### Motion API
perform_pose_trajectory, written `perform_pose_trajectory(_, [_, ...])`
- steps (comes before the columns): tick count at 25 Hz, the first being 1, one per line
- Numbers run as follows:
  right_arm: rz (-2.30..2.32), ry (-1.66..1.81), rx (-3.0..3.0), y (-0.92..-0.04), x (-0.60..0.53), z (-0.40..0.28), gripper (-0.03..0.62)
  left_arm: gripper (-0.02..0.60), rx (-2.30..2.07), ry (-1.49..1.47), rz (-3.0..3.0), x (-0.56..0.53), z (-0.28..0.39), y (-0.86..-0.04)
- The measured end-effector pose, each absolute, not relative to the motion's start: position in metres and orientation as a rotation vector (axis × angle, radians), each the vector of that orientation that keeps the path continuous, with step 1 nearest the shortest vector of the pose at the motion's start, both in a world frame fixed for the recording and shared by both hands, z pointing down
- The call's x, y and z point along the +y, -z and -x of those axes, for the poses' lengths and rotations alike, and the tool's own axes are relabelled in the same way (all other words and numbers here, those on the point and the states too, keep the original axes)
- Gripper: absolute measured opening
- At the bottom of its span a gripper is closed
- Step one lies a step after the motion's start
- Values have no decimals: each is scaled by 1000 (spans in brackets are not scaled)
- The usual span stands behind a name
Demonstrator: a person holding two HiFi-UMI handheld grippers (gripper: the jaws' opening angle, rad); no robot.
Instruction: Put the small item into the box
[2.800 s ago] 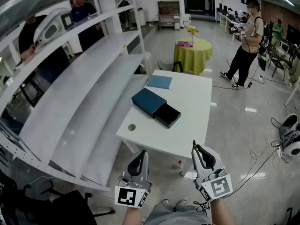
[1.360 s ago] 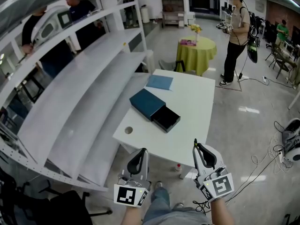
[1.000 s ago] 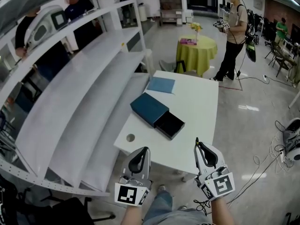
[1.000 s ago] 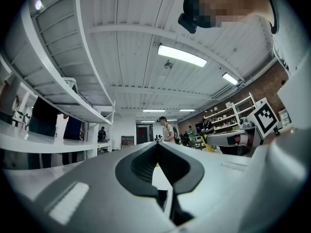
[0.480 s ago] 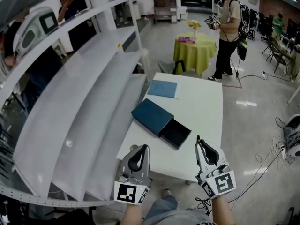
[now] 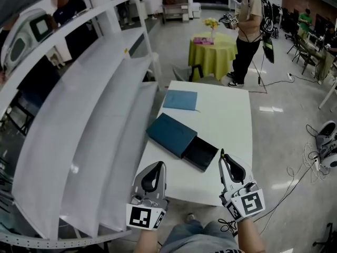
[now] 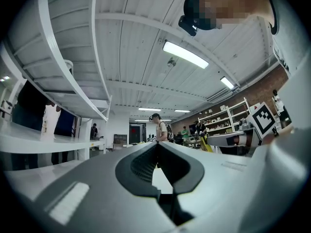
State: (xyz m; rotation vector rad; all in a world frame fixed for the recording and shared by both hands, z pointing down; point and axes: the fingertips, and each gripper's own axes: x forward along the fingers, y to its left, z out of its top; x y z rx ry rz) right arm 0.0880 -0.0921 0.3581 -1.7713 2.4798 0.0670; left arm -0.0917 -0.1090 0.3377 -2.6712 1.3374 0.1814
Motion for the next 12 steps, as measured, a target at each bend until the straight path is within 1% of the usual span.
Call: perform_pose_trajectory(12, [1830,23,2508,-378,-118,-90,44,17,1315,-177,2720,-133,90,-350])
